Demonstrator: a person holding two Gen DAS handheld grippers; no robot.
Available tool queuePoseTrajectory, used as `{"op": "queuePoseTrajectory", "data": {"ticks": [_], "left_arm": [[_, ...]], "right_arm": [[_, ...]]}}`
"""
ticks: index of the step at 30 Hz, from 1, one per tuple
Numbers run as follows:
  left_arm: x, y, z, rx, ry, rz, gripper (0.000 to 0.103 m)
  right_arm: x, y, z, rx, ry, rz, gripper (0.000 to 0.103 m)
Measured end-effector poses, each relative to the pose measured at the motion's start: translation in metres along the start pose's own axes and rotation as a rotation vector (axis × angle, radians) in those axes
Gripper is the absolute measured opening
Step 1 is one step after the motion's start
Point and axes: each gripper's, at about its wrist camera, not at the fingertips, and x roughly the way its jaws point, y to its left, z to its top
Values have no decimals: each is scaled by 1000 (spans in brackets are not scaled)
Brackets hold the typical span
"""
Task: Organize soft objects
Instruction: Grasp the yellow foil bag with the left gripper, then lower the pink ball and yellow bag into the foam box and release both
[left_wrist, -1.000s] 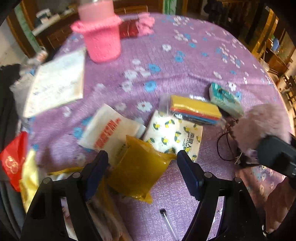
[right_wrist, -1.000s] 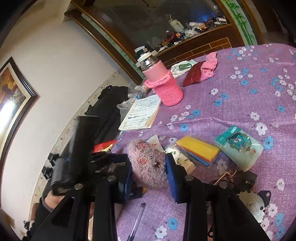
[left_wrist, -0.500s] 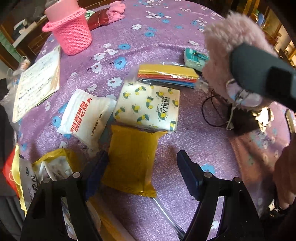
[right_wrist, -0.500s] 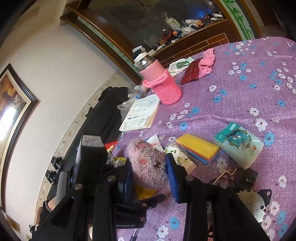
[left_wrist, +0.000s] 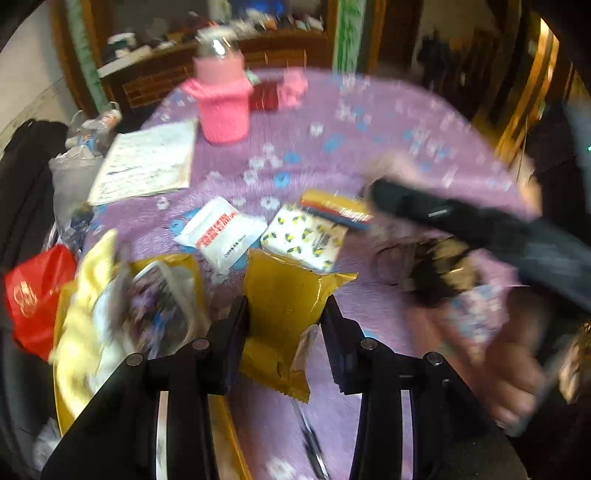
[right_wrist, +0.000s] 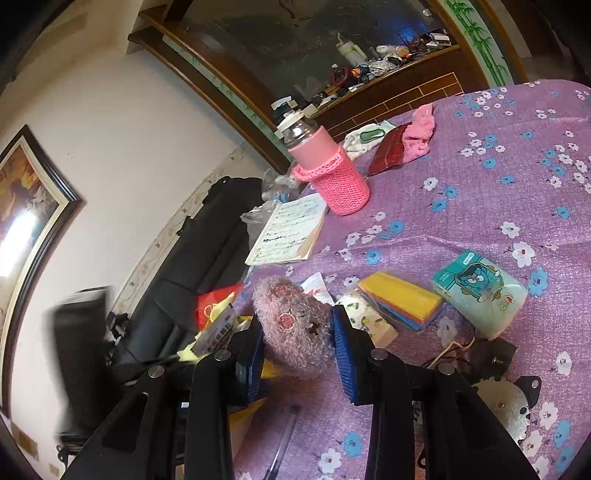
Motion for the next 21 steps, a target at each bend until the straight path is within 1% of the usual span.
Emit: {"op": "queuePoseTrajectory", "data": {"ticks": [2,4,5,8,10,12,14,15,16,18,19,21], "left_arm": [[-25,13,-7,-55,-36,-10,37],[-50,39,-17,-147,-55,-8,37],[-59,52,-23,-191,-69,8,37],[-85,93,-54,-338,-134,89,37],[-85,117,-70,-428,-141,103,37],[-77,134,-86,-491,-125,112,37],[-71,139,-99,-517,-111,112,37],[-69,138,-106,-521,-106,109,37],[-67,138,-111,-526,-98,113,37],[-64,141,-117,-534,-90,141,37],[-64,144,-119,-536,-92,148,37],[-63,151,-122,-551,-97,149,37]], "right_arm": [[1,2,-1,-9,9,12,34],[3,7,-4,-21,22,25,34],[5,10,-6,-30,26,25,34],[8,22,-12,-60,33,30,34],[10,33,-18,-92,37,39,34],[14,45,-24,-142,52,59,34],[17,61,-33,-189,54,77,34],[19,71,-39,-208,69,113,34],[20,78,-43,-225,87,140,34],[31,105,-55,-274,153,202,35],[39,122,-61,-298,191,212,37],[53,147,-72,-343,239,195,37]]}}
